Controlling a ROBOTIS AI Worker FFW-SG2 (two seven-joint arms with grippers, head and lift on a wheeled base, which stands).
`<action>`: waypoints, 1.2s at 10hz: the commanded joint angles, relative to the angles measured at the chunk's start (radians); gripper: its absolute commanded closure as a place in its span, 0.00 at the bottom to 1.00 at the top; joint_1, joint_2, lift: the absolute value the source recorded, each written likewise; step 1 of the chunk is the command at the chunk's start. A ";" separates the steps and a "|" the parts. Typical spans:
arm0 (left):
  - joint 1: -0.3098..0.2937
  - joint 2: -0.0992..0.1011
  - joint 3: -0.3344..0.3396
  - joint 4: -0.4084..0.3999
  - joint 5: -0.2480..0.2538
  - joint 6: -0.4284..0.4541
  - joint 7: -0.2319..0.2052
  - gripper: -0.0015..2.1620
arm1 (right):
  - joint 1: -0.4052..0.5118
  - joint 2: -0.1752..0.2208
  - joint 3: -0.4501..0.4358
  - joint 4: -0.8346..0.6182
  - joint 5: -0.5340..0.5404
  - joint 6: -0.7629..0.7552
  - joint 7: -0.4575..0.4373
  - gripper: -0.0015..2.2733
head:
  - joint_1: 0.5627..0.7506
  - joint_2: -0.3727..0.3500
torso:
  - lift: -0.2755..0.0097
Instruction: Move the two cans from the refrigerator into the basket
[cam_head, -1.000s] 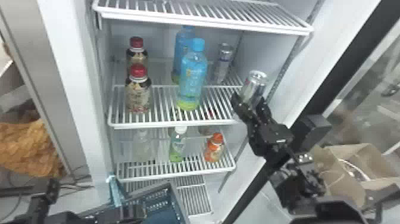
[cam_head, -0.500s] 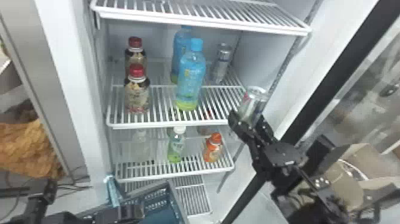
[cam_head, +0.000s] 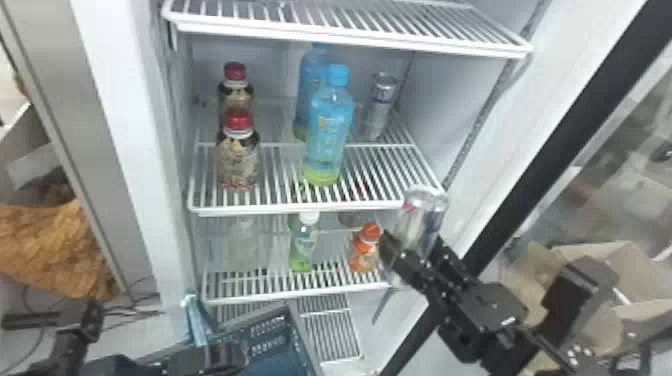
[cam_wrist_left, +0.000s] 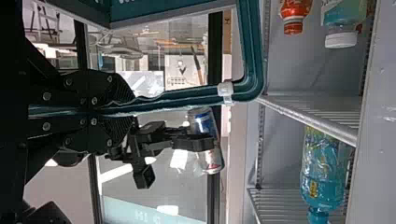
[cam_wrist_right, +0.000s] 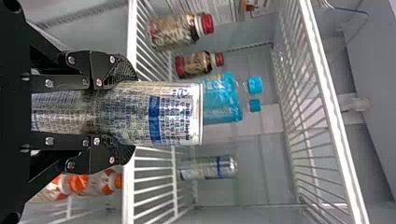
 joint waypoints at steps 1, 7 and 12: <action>-0.004 -0.001 -0.002 0.000 -0.002 0.001 0.000 0.55 | 0.023 0.001 0.000 -0.012 -0.005 0.058 0.032 0.56 | 0.70 0.19 | 0.88; -0.024 -0.007 -0.023 0.002 0.002 0.001 0.012 0.55 | -0.014 0.015 0.037 0.030 0.007 0.308 0.210 0.56 | 0.70 0.27 | 0.88; -0.034 -0.007 -0.037 0.010 0.006 0.001 0.015 0.55 | -0.075 0.004 0.105 0.106 -0.029 0.419 0.291 0.56 | 0.70 0.36 | 0.88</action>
